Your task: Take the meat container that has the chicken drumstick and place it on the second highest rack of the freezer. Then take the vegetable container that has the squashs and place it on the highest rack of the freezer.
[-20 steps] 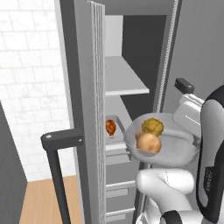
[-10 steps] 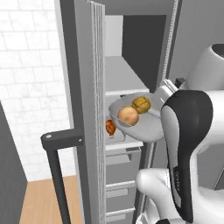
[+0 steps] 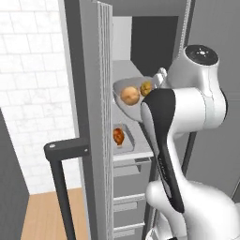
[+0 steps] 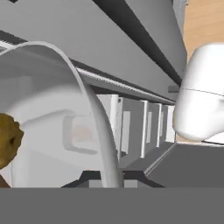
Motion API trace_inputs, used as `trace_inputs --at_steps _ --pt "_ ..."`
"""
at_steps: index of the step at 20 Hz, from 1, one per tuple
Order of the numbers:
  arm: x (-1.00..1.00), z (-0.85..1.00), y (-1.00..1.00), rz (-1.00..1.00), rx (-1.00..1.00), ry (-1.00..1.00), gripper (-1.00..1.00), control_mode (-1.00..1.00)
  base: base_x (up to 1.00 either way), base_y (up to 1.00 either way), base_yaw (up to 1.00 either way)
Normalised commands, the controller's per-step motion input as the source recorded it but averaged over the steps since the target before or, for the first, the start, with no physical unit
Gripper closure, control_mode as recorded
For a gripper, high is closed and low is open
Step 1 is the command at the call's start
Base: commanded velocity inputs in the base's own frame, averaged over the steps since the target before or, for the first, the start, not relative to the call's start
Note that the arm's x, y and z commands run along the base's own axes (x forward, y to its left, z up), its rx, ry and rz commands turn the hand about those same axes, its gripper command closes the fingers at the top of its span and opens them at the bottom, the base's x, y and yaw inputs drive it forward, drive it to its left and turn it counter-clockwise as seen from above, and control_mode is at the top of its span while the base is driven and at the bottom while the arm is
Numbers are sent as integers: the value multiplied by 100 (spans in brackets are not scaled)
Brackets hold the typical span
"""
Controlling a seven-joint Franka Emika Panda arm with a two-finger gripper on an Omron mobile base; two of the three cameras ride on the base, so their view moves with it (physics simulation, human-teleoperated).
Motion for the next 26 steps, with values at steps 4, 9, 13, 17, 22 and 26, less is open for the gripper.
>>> trace_inputs --at_steps 4,9,13,17,22,26 --pt "100 0 64 -20 2 -3 100 -100 0 0 0" --pt "100 0 49 -19 1 0 100 -100 0 0 0" --pt "100 0 19 -15 4 0 100 -100 0 0 0" --pt "100 0 3 -11 6 3 100 -100 0 0 0" --pt "100 -8 0 -8 5 3 100 -100 0 0 0" --pt "98 -25 0 -8 4 5 100 -100 0 0 0"
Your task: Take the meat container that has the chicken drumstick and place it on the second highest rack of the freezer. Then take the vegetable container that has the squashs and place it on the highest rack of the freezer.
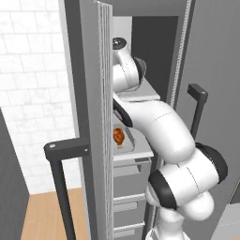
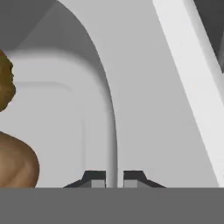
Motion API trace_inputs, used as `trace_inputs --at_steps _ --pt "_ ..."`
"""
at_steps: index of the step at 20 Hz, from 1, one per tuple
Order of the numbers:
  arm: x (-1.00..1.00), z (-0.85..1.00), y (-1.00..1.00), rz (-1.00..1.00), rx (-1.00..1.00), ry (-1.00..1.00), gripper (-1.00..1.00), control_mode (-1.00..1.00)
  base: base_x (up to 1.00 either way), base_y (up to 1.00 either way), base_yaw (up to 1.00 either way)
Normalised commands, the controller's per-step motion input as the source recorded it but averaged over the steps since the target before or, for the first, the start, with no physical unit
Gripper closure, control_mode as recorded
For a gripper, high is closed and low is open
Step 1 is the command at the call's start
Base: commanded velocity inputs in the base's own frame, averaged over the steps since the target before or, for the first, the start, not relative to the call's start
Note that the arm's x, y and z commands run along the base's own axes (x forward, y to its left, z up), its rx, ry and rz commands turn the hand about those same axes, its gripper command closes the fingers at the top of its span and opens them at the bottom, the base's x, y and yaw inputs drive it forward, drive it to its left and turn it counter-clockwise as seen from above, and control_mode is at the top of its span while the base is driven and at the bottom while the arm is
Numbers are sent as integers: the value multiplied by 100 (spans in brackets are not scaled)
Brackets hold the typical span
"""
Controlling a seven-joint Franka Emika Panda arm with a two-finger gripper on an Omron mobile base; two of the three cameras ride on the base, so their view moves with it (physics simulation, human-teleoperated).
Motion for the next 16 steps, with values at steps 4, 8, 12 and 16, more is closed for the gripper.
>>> trace_inputs --at_steps 4,8,12,16 --pt "64 -44 0 -4 2 9 100 -100 0 0 0" --pt "7 -9 11 0 1 2 -100 -100 0 0 0" --pt "-32 2 19 0 0 -10 -100 -100 0 0 0" --pt "-52 17 4 0 0 -26 -100 -100 0 0 0"
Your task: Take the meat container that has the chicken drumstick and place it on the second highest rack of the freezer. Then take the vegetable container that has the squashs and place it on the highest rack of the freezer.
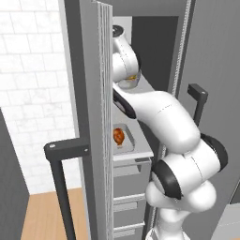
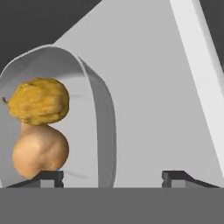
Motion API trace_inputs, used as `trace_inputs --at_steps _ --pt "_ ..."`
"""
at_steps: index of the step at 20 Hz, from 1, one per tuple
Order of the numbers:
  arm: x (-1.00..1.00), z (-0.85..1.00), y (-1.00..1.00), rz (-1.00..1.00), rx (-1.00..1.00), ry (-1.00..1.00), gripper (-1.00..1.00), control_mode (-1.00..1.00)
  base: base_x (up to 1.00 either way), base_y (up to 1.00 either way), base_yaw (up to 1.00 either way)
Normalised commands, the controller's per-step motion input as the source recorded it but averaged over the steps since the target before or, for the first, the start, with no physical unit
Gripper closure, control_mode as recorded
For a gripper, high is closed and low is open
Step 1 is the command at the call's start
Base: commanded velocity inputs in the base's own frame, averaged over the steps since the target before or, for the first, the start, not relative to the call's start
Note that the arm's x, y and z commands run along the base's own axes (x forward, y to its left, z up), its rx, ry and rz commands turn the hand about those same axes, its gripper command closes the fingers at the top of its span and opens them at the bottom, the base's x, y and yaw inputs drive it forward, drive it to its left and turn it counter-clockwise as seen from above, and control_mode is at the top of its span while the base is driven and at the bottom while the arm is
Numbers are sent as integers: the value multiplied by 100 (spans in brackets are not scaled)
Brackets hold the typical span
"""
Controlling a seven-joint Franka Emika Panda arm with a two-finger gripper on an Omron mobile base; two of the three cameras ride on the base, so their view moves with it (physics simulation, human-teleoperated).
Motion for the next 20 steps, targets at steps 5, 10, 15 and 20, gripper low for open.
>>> trace_inputs --at_steps 5,10,15,20 --pt "-88 12 0 0 0 -28 -100 -100 0 0 0" --pt "-100 19 -25 0 4 -25 -100 -100 0 0 0" --pt "-100 16 -52 0 16 -6 -100 -100 0 0 0" --pt "-100 0 -59 0 20 7 -100 -100 0 0 0"
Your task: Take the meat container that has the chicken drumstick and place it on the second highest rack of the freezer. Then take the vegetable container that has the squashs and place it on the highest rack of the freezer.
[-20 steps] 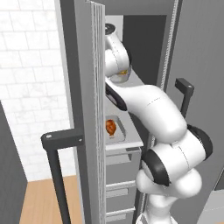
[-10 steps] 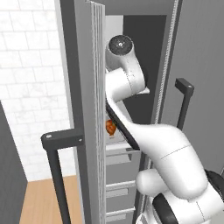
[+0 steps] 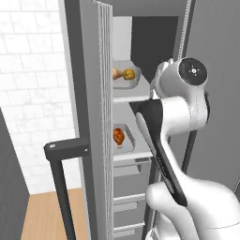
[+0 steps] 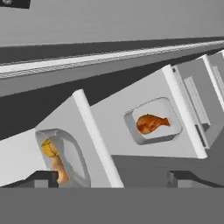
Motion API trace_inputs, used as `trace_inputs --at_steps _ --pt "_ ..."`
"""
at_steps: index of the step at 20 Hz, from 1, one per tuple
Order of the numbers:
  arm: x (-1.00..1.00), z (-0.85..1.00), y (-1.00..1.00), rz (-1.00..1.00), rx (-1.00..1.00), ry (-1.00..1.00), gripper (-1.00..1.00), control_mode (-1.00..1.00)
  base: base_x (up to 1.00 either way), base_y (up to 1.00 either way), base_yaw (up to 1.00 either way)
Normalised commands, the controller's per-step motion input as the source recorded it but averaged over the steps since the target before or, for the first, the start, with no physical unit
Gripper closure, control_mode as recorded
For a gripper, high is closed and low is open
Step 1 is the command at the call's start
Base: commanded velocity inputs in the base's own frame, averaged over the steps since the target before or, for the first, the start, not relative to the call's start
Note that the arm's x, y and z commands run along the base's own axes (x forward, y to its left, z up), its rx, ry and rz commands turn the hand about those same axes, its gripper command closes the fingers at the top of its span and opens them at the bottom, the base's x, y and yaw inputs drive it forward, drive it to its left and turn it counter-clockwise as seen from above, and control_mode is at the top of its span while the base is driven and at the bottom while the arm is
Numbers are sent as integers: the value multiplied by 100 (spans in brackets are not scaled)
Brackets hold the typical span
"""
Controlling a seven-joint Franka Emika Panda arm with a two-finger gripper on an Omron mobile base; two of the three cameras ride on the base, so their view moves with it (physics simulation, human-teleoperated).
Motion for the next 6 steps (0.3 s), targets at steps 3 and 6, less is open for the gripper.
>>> trace_inputs --at_steps 3,6 --pt "-100 -7 -40 -2 16 16 -100 -100 0 0 0" --pt "-100 -25 -33 -3 13 22 -100 -100 0 0 0"
